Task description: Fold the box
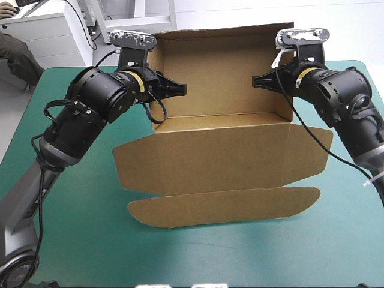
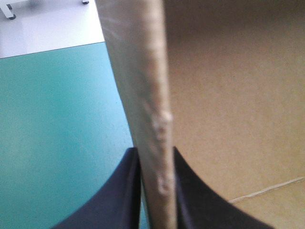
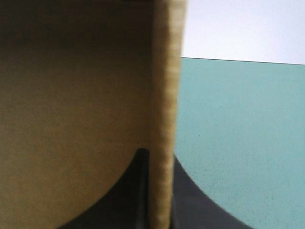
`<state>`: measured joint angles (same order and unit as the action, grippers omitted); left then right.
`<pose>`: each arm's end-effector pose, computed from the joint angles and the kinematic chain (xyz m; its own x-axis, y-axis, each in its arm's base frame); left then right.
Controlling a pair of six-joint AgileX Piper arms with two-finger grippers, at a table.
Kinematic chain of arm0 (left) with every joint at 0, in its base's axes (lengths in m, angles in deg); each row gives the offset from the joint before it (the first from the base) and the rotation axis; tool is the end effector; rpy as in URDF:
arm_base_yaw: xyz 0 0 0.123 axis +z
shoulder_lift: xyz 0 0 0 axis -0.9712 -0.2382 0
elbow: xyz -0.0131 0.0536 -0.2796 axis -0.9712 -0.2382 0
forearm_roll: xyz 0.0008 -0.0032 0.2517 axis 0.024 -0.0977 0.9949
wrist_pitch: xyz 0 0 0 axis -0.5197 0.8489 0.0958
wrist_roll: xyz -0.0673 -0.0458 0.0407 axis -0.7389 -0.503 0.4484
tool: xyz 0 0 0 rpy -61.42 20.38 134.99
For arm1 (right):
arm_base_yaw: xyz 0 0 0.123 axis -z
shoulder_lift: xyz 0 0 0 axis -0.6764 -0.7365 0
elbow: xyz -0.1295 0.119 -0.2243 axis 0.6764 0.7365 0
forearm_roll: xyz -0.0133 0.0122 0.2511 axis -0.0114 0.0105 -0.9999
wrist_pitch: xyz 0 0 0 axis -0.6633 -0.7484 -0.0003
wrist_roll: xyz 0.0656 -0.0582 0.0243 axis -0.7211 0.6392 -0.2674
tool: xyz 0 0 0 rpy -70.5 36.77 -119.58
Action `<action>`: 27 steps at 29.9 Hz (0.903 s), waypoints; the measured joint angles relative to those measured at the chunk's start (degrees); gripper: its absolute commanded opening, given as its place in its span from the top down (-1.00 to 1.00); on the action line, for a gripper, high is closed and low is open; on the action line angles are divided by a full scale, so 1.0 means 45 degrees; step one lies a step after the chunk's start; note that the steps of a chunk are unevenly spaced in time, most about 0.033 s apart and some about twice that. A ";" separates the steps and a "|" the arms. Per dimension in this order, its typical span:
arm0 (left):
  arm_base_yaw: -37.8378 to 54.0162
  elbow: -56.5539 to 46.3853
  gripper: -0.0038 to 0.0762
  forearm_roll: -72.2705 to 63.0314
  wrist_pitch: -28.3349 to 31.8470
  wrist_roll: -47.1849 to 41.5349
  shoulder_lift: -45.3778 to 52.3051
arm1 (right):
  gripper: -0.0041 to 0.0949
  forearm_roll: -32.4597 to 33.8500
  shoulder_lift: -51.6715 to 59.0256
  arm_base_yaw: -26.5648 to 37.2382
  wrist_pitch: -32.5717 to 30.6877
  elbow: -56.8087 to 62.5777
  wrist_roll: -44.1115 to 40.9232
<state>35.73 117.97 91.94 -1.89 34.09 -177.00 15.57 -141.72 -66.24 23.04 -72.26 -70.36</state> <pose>0.2668 -0.1919 0.4797 -0.5671 0.1012 -0.8174 0.2775 0.9579 -0.0740 0.2866 0.1064 0.4684 -0.4907 -0.0405 -0.8704 -0.1621 0.9857 0.0455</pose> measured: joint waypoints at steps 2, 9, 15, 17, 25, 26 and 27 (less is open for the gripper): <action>0.0041 0.0000 0.88 0.0044 -0.0088 0.0194 -0.0031 | 0.96 -0.0168 0.0012 0.0000 -0.0265 0.0000 0.0072; 0.0807 0.0000 0.88 -0.1266 -0.0909 0.1165 -0.0453 | 0.96 -0.0699 -0.0171 0.0000 -0.1670 -0.0017 0.0693; 0.2111 -0.0014 0.88 -0.3476 -0.1834 0.2382 -0.1383 | 0.96 -0.1359 -0.1263 0.0000 -0.2859 -0.0026 0.1000; 0.2406 -0.0014 0.88 -0.3779 -0.1845 0.2608 -0.1723 | 0.96 -0.1546 -0.1694 0.0000 -0.2877 -0.0030 0.1000; 0.2749 -0.0022 0.88 -0.3794 -0.1868 0.3228 -0.2996 | 0.96 -0.2134 -0.3456 0.0085 -0.3110 -0.0055 0.1135; 0.2765 -0.0022 0.88 -0.3794 -0.1868 0.3246 -0.3193 | 0.96 -0.2160 -0.3699 0.0085 -0.3216 -0.0055 0.1135; 0.2765 -0.0028 0.88 -0.3827 -0.1868 0.3249 -0.3395 | 0.96 -0.2176 -0.3885 0.0085 -0.3301 -0.0058 0.1145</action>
<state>48.17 117.85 74.72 -10.30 48.71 -192.28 5.77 -159.20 -65.85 8.19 -72.52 -65.21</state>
